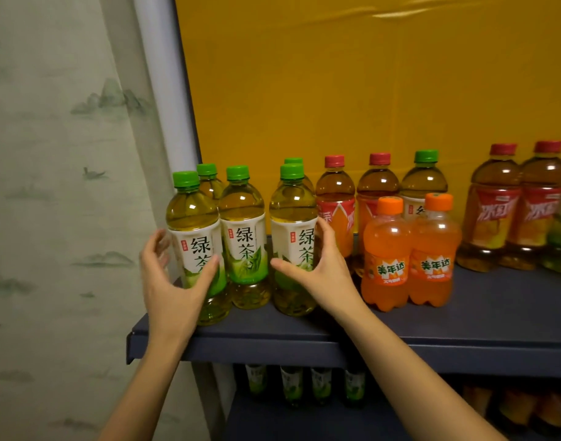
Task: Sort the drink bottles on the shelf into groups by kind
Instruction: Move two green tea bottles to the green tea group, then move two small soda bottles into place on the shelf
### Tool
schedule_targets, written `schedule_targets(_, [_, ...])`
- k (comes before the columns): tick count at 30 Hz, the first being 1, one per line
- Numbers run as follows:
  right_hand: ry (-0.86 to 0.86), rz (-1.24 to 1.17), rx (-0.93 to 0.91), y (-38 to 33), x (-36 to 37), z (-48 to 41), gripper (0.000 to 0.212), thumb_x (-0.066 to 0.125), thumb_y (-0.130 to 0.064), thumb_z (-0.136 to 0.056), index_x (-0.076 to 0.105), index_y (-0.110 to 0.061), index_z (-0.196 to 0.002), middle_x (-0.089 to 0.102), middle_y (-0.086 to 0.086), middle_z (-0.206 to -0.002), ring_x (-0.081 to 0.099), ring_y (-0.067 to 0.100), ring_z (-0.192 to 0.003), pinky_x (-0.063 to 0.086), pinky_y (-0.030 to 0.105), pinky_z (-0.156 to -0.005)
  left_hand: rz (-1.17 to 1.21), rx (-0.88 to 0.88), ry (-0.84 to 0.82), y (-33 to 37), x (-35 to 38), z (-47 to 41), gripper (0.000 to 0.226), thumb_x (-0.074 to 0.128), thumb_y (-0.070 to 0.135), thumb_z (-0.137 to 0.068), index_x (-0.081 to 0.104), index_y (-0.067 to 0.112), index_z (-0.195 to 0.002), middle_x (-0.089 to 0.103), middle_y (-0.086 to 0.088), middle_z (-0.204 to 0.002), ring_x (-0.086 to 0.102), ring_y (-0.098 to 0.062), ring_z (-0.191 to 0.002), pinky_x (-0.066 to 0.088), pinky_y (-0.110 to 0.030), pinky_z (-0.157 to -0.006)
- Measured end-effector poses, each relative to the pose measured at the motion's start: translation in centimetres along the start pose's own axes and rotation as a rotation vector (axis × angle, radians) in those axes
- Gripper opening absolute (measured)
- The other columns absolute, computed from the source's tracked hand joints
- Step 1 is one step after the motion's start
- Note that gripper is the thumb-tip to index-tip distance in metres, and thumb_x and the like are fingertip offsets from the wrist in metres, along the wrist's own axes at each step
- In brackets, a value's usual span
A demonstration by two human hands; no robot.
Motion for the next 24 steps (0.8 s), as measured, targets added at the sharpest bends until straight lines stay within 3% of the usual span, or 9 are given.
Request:
schedule_targets(4, [-0.086,0.14,-0.017,-0.6,-2.3,2.6,0.088,0.071,-0.035,-0.076,0.016,-0.031,-0.145,0.027,-0.024,-0.137,0.024,-0.008,-0.126,0.026,0.015,-0.101,0.014,0.341,0.06,2.3,-0.3,2.4,0.038,0.059,0.028,-0.079,0.045,0.027,-0.114,0.049,0.009,-0.113,0.05,-0.019,-0.107,0.044,-0.024,-0.091])
schedule_targets(6, [-0.071,0.209,-0.061,-0.8,-3.8,3.9,0.07,0.068,-0.034,-0.08,0.03,-0.031,-0.139,0.035,-0.024,-0.134,0.032,-0.008,-0.124,0.03,0.015,-0.101,0.063,0.38,-0.046,3.6,0.7,3.6,0.022,0.056,0.023,-0.081,0.052,0.023,-0.103,0.054,0.007,-0.105,0.054,-0.016,-0.096,0.047,-0.025,-0.083])
schedule_targets(9, [0.084,0.235,-0.15,-0.7,-6.8,5.2,0.044,0.068,-0.025,-0.08,0.05,-0.028,-0.12,0.055,-0.012,-0.121,0.05,-0.003,-0.113,0.043,0.02,-0.097,0.128,0.341,-0.231,5.7,3.5,5.5,0.015,0.055,0.026,-0.079,0.054,0.025,-0.094,0.057,0.011,-0.095,0.058,-0.008,-0.085,0.048,-0.017,-0.072])
schedule_targets(13, [0.369,0.237,-0.152,0.0,-11.2,5.7,0.033,0.069,-0.018,-0.08,0.055,-0.024,-0.108,0.059,-0.008,-0.106,0.056,0.007,-0.102,0.048,0.03,-0.09,0.18,0.232,-0.343,7.4,8.3,7.3,0.031,0.059,0.039,-0.073,0.046,0.036,-0.101,0.058,0.013,-0.095,0.059,-0.01,-0.085,0.051,-0.027,-0.072])
schedule_targets(17, [0.521,0.289,-0.075,1.2,-14.4,5.3,0.063,0.072,-0.025,-0.077,0.038,-0.026,-0.129,0.04,-0.011,-0.124,0.04,0.007,-0.12,0.037,0.026,-0.097,0.14,0.169,-0.45,8.9,13.0,8.2,0.063,0.067,0.05,-0.068,0.034,0.036,-0.119,0.047,0.016,-0.118,0.05,-0.002,-0.107,0.045,-0.017,-0.086])
schedule_targets(20, [0.44,0.201,0.049,2.4,-15.6,4.4,0.085,0.076,-0.032,-0.071,0.026,-0.025,-0.139,0.035,-0.008,-0.136,0.037,0.008,-0.125,0.035,0.029,-0.101,0.165,0.054,-0.533,9.4,16.1,8.4,0.094,0.08,0.045,-0.061,0.022,0.028,-0.133,0.036,0.009,-0.132,0.043,-0.007,-0.12,0.04,-0.019,-0.094])
schedule_targets(22, [0.341,0.062,0.164,3.1,-15.8,3.7,0.085,0.078,-0.032,-0.068,0.029,-0.024,-0.138,0.045,-0.002,-0.135,0.047,0.012,-0.12,0.042,0.032,-0.099,0.199,-0.011,-0.534,9.5,17.7,8.2,0.102,0.083,0.042,-0.057,0.02,0.025,-0.136,0.034,0.002,-0.139,0.04,-0.014,-0.126,0.041,-0.031,-0.101])
schedule_targets(24, [0.246,-0.011,0.273,3.7,-15.9,3.1,0.074,0.078,-0.031,-0.069,0.038,-0.021,-0.131,0.058,0.0,-0.123,0.057,0.011,-0.106,0.049,0.029,-0.089,0.201,-0.064,-0.518,9.5,18.8,8.1,0.1,0.084,0.034,-0.06,0.02,0.022,-0.135,0.034,-0.002,-0.139,0.039,-0.015,-0.125,0.039,-0.033,-0.101])
Point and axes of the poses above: each hand's wrist, its own z-axis away from the middle knuckle, its own x-axis out of the palm, y = z × x, the point moved 2 cm from there along -z, towards the middle knuckle
